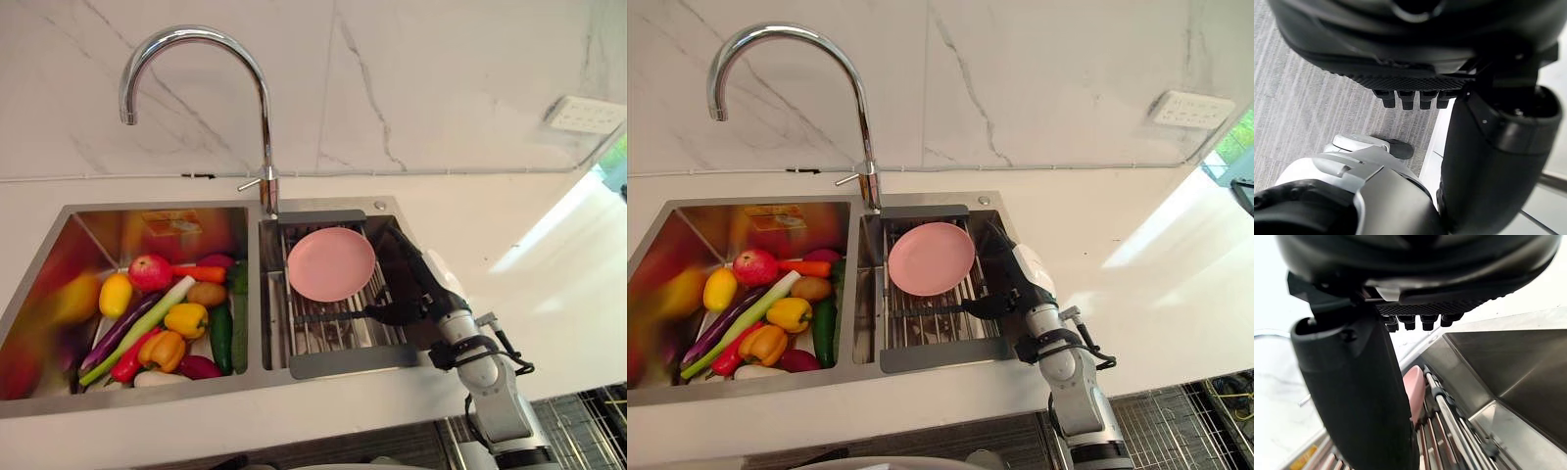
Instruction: Walk over to the sink, pick up the cup, carry it to the dishwasher, place the cup inside the dishwasher, then close the dishwasher door
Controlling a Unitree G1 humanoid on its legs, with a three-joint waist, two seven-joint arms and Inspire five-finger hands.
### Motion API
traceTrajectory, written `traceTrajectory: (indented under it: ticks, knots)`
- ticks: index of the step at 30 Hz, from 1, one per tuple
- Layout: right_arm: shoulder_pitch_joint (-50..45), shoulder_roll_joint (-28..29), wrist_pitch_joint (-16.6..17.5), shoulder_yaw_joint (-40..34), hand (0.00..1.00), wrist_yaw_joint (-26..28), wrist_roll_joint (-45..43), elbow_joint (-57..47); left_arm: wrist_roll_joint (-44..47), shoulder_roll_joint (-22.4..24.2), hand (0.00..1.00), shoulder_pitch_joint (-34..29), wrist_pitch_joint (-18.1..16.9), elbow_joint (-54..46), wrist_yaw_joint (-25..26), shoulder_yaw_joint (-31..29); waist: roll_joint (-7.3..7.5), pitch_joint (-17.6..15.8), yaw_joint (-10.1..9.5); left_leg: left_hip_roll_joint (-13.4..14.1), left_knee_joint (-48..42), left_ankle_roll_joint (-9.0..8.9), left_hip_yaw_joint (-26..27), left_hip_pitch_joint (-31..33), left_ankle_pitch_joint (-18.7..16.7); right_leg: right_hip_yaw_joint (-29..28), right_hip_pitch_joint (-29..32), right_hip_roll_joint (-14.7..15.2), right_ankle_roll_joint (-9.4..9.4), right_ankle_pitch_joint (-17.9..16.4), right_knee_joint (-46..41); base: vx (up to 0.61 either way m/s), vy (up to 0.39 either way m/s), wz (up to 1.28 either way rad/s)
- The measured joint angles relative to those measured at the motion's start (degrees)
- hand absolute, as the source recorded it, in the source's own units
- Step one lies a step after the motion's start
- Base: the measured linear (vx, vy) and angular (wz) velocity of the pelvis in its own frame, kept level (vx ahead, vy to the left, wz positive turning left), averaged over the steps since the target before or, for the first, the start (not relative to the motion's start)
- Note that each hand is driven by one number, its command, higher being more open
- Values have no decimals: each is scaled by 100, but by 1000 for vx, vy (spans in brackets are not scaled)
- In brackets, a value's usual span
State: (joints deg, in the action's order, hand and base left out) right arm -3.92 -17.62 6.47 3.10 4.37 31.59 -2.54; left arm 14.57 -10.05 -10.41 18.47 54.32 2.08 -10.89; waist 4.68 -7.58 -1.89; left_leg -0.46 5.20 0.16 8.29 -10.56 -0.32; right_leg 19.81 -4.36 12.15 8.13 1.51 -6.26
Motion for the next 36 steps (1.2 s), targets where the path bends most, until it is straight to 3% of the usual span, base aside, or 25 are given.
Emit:
traceTrajectory:
  ticks: [14, 23, 36]
  knots:
    - [254, -23, -25, 247, 100, -680, 465, 547, -117, -1, 100, 13, -3, -33, 5, 21, 0, 1, -8, -88, 8, 80, -66, 30, 85, 92, -73, 23, -36, 6, 139, -22, -5, 2]
    - [624, -5, -557, 287, 100, -1233, 630, 1099, -256, -3, 100, 29, -4, -64, -42, 80, -8, -3, -64, -161, 9, 100, -294, 65, 160, 315, -177, 109, -35, 6, 149, -13, -2, 13]
    - [1197, 116, -1088, 288, 100, -1549, 624, 1824, -626, 34, 100, 41, -2, -266, -160, 132, -74, -49, -169, -201, 12, 102, -543, 125, 238, 574, -261, 159, -51, -11, 149, -23, -3, 10]
